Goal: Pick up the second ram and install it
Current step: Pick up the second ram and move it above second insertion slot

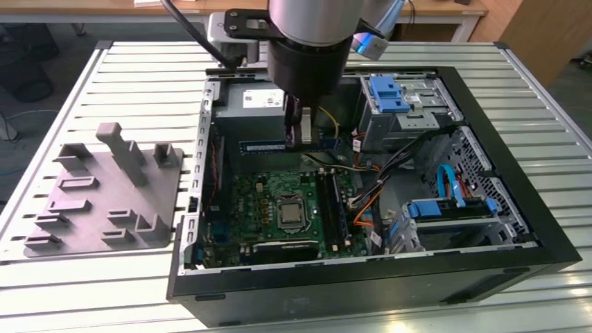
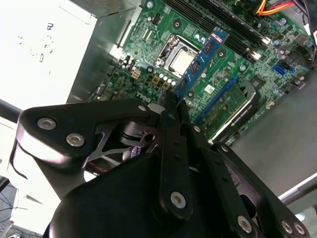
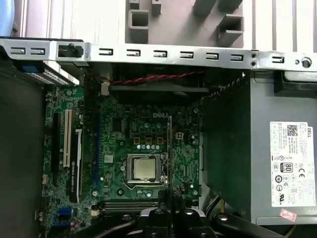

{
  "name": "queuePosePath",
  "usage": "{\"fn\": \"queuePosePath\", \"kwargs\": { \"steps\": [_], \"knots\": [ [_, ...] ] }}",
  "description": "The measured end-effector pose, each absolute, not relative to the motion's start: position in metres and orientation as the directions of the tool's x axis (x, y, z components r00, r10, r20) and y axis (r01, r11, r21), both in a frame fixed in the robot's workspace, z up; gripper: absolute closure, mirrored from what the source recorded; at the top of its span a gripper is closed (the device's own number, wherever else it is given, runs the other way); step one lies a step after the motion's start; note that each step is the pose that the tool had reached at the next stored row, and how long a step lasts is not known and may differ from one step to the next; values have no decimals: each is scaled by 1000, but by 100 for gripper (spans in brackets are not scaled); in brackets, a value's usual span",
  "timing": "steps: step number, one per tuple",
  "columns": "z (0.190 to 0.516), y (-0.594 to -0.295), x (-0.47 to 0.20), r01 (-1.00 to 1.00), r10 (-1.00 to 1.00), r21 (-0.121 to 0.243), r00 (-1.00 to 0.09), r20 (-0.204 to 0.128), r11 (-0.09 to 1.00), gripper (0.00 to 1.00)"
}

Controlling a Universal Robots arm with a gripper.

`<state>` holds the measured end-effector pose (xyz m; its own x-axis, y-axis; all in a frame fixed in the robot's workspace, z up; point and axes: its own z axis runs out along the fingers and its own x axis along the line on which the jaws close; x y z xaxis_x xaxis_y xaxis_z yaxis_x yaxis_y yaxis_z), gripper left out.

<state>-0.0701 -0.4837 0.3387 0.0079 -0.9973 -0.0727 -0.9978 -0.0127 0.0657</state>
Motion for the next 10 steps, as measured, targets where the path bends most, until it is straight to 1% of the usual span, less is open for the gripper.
{"fn": "queuePosePath", "kwargs": {
  "steps": [10],
  "knots": [
    [321, -484, -63, -998, -997, 66, 8, -73, -13, 86]
  ]
}}
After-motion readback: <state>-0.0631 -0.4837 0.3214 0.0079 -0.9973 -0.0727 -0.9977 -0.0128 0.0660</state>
